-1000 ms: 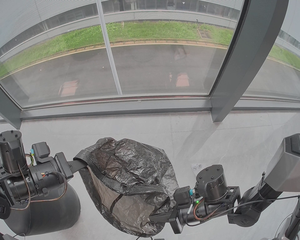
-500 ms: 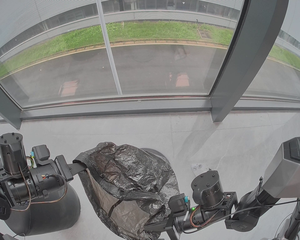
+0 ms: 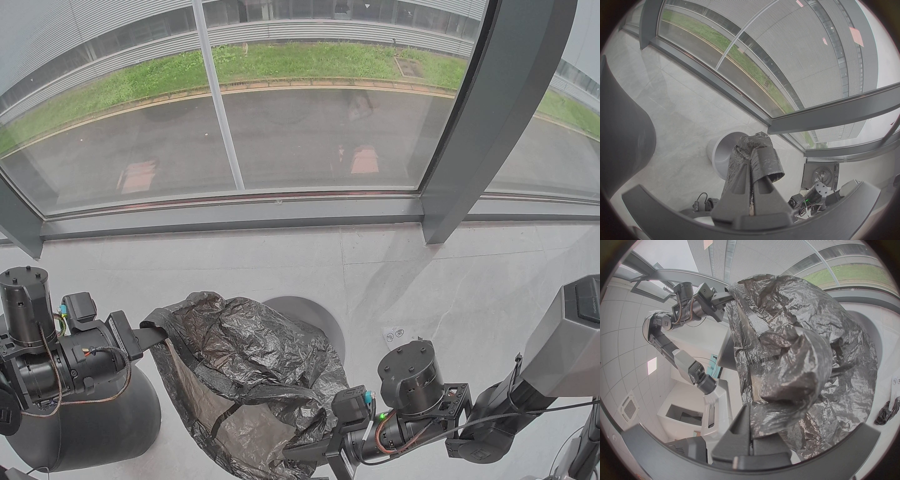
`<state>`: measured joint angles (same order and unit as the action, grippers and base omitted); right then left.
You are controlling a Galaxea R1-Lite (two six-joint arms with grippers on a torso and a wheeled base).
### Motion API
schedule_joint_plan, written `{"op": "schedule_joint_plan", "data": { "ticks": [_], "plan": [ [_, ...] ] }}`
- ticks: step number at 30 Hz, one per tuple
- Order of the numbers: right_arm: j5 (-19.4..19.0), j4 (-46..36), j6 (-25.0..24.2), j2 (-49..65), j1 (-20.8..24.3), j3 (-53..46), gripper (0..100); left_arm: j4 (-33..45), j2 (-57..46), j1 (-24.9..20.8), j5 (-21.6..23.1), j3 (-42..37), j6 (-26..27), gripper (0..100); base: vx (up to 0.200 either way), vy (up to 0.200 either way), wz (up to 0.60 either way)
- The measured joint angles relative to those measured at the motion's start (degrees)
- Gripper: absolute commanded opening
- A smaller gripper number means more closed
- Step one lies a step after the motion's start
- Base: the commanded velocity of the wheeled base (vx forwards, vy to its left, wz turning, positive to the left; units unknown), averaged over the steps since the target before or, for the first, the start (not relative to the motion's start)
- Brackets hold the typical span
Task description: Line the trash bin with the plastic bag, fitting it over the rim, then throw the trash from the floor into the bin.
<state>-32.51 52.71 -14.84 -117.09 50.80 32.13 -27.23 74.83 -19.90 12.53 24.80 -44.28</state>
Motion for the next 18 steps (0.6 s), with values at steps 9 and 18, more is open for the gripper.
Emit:
{"op": "schedule_joint_plan", "data": {
  "ticks": [9,18],
  "plan": [
    [0.06,0.13,0.00,-2.34,-5.02,3.80,0,-0.11,4.45,0.96,0.02,1.96,0.07,0,0.000,0.000,0.00],
    [0.09,-0.74,-0.51,-6.06,-8.61,10.25,0,-0.62,12.08,3.25,0.02,5.91,1.63,0,0.000,0.000,0.00]
  ]
}}
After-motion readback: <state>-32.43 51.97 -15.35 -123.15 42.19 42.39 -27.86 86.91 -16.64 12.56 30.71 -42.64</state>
